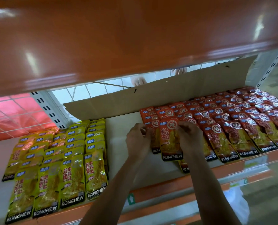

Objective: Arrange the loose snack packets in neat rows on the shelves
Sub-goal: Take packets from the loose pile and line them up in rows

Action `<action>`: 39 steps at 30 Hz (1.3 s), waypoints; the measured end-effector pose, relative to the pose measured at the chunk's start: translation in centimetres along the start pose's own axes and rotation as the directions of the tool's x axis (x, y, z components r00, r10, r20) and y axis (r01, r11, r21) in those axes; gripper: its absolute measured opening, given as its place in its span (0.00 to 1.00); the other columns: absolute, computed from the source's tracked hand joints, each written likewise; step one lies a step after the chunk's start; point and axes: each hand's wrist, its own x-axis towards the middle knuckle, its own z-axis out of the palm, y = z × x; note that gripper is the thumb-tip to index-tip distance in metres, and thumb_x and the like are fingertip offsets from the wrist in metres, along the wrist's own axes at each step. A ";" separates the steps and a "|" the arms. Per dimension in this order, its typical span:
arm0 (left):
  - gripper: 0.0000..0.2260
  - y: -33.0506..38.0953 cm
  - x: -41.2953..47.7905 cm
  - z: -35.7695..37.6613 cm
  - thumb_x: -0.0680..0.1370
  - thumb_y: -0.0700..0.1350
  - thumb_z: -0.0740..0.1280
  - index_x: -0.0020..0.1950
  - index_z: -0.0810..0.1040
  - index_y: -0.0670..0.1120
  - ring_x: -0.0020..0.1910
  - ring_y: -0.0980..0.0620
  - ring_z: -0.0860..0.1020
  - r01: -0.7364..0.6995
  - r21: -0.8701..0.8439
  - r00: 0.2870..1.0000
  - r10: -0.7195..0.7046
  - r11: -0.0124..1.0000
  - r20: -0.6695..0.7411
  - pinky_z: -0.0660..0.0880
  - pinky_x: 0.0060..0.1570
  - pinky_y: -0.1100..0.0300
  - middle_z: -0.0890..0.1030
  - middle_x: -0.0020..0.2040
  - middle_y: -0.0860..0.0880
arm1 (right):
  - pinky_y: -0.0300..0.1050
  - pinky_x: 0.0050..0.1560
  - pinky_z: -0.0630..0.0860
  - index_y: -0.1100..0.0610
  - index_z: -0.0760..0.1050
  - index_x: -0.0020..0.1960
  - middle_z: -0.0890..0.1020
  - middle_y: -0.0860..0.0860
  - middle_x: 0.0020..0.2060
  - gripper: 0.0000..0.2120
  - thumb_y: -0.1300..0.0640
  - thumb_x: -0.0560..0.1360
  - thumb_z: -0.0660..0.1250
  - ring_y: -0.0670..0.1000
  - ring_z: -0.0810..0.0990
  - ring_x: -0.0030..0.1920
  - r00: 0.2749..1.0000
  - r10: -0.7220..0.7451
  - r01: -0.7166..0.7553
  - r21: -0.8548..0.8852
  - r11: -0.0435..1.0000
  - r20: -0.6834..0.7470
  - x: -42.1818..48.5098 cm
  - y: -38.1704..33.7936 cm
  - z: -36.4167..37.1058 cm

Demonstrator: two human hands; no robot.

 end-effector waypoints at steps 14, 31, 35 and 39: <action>0.01 -1.1 -0.1 -1.2 0.76 0.45 0.71 0.46 0.80 0.49 0.38 0.55 0.83 0.365 -0.433 0.925 -0.270 0.824 0.267 0.75 0.32 0.66 0.84 0.42 0.50 | 0.23 0.41 0.64 0.57 0.78 0.62 0.82 0.50 0.56 0.13 0.62 0.79 0.62 0.42 0.77 0.50 0.974 -0.221 0.228 -0.305 0.925 0.055 -0.9 -0.6 1.0; 0.10 -0.9 0.0 -0.1 0.76 0.55 0.69 0.46 0.76 0.49 0.41 0.56 0.76 0.141 0.127 0.975 -0.159 0.982 0.153 0.71 0.40 0.63 0.78 0.42 0.55 | 0.44 0.52 0.74 0.56 0.77 0.62 0.81 0.53 0.56 0.14 0.62 0.78 0.63 0.53 0.78 0.57 0.950 -0.282 0.312 -0.445 0.839 0.135 -1.9 0.2 1.5; 0.11 -0.4 0.1 0.1 0.75 0.56 0.69 0.46 0.76 0.49 0.40 0.57 0.76 0.135 0.154 0.975 -0.159 0.979 0.155 0.70 0.38 0.65 0.77 0.42 0.55 | 0.43 0.53 0.74 0.55 0.76 0.63 0.80 0.52 0.57 0.14 0.61 0.78 0.63 0.52 0.78 0.57 0.948 -0.282 0.318 -0.458 0.830 0.147 -2.2 0.1 1.5; 0.12 -0.4 -0.2 0.0 0.75 0.56 0.71 0.46 0.75 0.48 0.39 0.58 0.75 0.144 0.125 0.977 -0.161 0.982 0.143 0.69 0.34 0.68 0.77 0.42 0.55 | 0.41 0.50 0.73 0.57 0.78 0.60 0.82 0.52 0.54 0.13 0.63 0.77 0.64 0.52 0.79 0.55 0.934 -0.324 0.357 -0.426 0.831 0.150 -2.6 -0.1 1.5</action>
